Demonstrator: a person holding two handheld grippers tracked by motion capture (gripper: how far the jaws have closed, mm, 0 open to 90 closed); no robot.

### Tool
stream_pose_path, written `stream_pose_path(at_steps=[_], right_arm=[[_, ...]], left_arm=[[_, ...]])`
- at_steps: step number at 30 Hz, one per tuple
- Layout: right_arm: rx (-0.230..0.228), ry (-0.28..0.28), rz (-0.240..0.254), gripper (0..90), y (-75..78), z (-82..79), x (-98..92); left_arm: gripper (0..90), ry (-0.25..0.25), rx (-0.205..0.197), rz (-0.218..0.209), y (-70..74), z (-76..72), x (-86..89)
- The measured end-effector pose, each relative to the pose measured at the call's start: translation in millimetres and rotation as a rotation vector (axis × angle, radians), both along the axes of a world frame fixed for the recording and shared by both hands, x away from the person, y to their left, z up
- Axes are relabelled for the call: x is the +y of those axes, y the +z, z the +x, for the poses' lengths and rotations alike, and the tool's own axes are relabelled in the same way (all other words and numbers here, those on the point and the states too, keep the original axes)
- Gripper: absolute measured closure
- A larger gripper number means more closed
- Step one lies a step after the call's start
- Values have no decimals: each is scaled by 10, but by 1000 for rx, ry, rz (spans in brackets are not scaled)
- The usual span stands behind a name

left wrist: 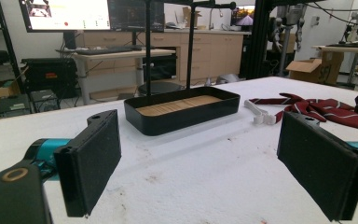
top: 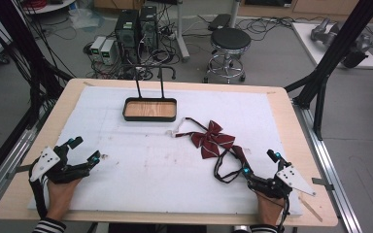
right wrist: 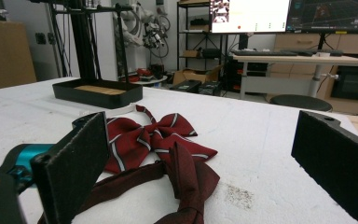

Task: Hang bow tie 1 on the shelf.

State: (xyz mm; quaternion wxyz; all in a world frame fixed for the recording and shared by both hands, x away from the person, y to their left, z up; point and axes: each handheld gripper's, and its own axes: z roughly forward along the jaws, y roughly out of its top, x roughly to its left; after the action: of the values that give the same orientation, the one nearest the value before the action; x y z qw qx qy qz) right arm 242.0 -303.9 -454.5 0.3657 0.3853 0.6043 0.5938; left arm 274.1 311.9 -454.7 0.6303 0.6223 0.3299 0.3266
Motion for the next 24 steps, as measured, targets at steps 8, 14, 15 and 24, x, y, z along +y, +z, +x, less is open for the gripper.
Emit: stream_pose_path(at_steps=[8, 14, 15, 24], right_arm=[[-3, 5, -2, 34, -1, -2, -3], [13, 9, 1, 34, 4, 9, 2], [19, 8, -1, 34, 6, 10, 2], [61, 14, -18, 34, 43, 62, -7]], left_arm=[[139, 2, 1, 0, 0, 0, -4], [139, 3, -2, -1, 0, -2, -4], [139, 3, -2, -2, 0, -2, -5], [139, 5, -5, -1, 0, -3, -5]])
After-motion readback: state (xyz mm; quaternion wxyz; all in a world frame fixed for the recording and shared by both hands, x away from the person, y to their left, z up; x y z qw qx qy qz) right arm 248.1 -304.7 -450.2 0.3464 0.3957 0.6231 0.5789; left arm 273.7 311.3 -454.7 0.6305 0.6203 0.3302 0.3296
